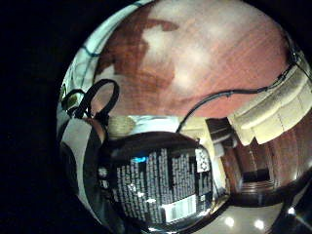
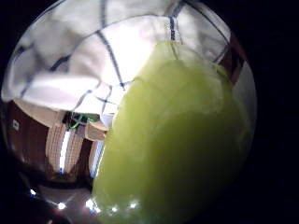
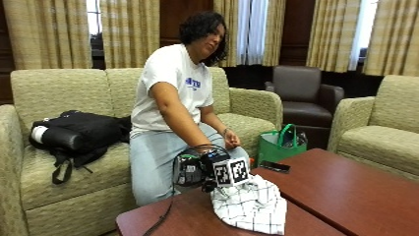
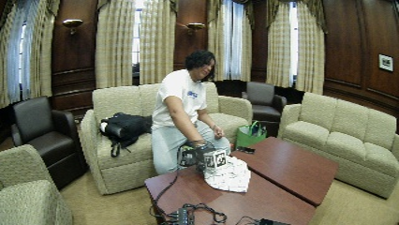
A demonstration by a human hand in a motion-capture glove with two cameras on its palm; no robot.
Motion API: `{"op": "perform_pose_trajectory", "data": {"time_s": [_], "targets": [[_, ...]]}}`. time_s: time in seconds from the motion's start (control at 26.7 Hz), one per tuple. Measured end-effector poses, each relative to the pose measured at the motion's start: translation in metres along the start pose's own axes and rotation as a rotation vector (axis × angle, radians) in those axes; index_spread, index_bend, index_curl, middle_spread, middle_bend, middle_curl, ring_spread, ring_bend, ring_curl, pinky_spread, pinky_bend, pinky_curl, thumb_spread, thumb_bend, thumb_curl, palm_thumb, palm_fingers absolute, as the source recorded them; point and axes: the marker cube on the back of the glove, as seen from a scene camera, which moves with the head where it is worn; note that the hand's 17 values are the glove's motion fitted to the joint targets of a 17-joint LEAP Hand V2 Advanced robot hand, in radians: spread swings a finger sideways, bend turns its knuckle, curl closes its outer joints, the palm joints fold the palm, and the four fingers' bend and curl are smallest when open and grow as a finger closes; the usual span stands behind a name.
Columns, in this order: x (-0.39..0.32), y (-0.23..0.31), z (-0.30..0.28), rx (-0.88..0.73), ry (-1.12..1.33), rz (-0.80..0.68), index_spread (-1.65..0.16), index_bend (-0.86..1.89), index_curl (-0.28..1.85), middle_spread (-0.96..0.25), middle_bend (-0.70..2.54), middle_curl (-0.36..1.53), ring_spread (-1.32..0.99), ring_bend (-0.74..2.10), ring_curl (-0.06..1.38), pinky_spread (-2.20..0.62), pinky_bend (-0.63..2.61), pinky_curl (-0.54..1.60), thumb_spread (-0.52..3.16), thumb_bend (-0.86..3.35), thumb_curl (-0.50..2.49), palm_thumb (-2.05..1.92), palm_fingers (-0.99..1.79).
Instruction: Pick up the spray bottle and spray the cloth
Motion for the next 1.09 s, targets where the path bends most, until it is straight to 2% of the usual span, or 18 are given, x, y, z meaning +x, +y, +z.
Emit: {"op": "perform_pose_trajectory", "data": {"time_s": [0.19,0.52,0.82,1.09], "targets": [[-0.010,0.044,-0.035,0.086,-0.030,-0.098,-0.27,0.39,0.62,-0.15,0.69,0.57,-0.18,0.70,0.50,-0.28,0.43,0.41,0.17,-0.03,0.81,0.95,1.35],[-0.029,0.151,-0.110,0.303,-0.224,-0.293,-0.27,0.38,0.63,-0.15,0.69,0.57,-0.18,0.70,0.50,-0.29,0.42,0.41,0.18,-0.03,0.81,0.95,1.35],[-0.037,0.237,-0.164,0.498,-0.515,-0.652,-0.27,0.38,0.63,-0.15,0.69,0.57,-0.18,0.70,0.50,-0.28,0.42,0.41,0.18,-0.03,0.82,0.95,1.34],[-0.091,0.270,-0.178,0.681,-0.635,-0.923,-0.27,0.37,0.64,-0.15,0.69,0.56,-0.18,0.70,0.50,-0.28,0.42,0.41,0.18,-0.03,0.82,0.95,1.34]]}}
